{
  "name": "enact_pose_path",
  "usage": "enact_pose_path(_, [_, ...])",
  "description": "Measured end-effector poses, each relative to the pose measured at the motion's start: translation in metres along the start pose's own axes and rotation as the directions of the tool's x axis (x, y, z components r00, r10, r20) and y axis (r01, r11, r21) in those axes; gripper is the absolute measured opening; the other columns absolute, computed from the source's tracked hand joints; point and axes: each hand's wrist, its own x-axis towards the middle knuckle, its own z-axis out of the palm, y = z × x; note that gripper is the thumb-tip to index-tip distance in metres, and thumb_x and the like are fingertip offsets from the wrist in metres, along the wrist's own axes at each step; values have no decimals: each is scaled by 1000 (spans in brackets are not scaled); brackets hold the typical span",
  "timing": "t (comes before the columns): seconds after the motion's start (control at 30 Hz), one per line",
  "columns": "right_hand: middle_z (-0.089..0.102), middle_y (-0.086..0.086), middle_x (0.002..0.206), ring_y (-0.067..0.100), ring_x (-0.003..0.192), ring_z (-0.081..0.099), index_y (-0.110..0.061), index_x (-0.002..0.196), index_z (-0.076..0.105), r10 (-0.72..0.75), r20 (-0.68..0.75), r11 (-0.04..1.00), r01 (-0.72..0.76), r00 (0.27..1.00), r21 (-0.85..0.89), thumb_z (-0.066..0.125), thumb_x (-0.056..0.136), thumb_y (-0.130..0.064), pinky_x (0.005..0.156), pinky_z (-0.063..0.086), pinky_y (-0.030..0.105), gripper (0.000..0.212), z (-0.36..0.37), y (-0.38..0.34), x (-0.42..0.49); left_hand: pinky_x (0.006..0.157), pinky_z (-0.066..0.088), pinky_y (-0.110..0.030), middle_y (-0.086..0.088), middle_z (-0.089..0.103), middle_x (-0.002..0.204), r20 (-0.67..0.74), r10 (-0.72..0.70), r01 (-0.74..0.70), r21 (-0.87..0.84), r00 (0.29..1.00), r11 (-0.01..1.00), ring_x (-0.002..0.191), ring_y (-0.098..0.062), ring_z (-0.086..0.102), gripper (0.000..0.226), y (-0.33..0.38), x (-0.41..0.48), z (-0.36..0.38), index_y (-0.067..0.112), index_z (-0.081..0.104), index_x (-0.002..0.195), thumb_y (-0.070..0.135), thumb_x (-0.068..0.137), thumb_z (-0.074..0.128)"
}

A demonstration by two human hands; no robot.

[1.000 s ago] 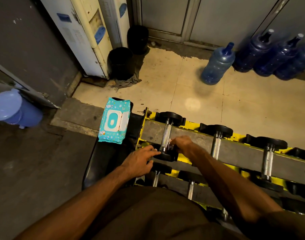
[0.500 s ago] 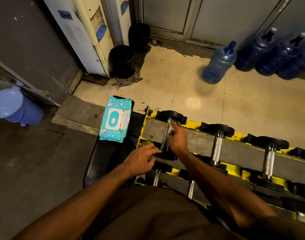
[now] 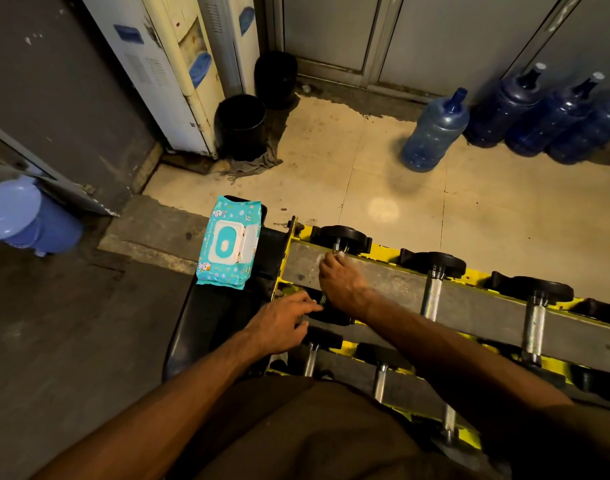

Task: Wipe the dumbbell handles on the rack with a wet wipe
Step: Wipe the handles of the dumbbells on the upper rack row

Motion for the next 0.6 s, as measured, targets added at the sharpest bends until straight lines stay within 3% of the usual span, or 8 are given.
enact_pose_path(0.1, [52, 11, 136, 26, 128, 43, -11, 131, 58, -73, -45, 981, 80, 996, 178, 56, 97, -24, 110, 35, 39, 36, -4, 8, -8, 101, 50, -33, 9, 52, 132, 8, 6, -6, 13, 1000, 1000, 117, -7, 52, 46, 0, 1, 0, 27, 56, 142, 20, 96, 57])
enact_pose_path(0.2, [35, 14, 152, 29, 141, 29, -3, 145, 42, 96, -177, 935, -28, 979, 352, 55, 93, -7, 116, 31, 38, 54, -3, 24, -16, 100, 51, -32, 10, 53, 127, -9, 3, -3, 0, 1000, 1000, 115, -6, 52, 48, -2, 1, -1, 31, 57, 141, 18, 95, 57])
enact_pose_path(0.3, [45, 12, 144, 29, 133, 39, -5, 138, 53, 129, -223, 905, -23, 966, 424, 64, 90, -9, 110, 41, 38, 50, 4, 14, -31, 101, 50, -30, 10, 53, 129, -13, 8, -8, -4, 1000, 1000, 117, -6, 51, 48, -1, -1, 0, 30, 56, 142, 18, 95, 57])
enact_pose_path(0.37, [54, 11, 131, 27, 122, 50, -8, 127, 63, 178, -230, 829, -20, 957, 558, 69, 88, -12, 101, 45, 34, 39, 12, 1, -37, 100, 50, -31, 10, 53, 129, -16, 2, -2, -7, 1000, 1000, 117, -6, 51, 48, 0, -1, 0, 30, 56, 141, 18, 95, 58])
enact_pose_path(0.47, [56, 4, 115, 18, 104, 54, -7, 104, 72, 462, -131, 522, -150, 877, 840, 70, 88, -10, 88, 49, 26, 17, 18, 3, -25, 99, 50, -30, 9, 53, 128, -14, -5, 5, -13, 1000, 1000, 115, -5, 51, 47, 0, 0, -1, 30, 56, 141, 18, 96, 57])
enact_pose_path(0.53, [57, 1, 111, 14, 100, 54, -9, 95, 74, 678, 29, 223, -243, 735, 944, 73, 85, -7, 85, 50, 23, 11, 18, 13, -12, 99, 50, -29, 9, 52, 127, -13, -9, 9, -17, 1000, 1000, 114, -5, 51, 46, 1, 0, -2, 30, 56, 141, 18, 97, 57])
enact_pose_path(0.6, [65, 2, 103, 16, 94, 62, -9, 96, 72, 785, 234, -114, -238, 573, 965, 74, 83, -4, 81, 53, 24, 14, 20, 20, -2, 99, 49, -28, 9, 52, 128, -11, -9, 9, -20, 1000, 1000, 115, -6, 50, 46, 2, 0, -2, 29, 56, 141, 18, 97, 57])
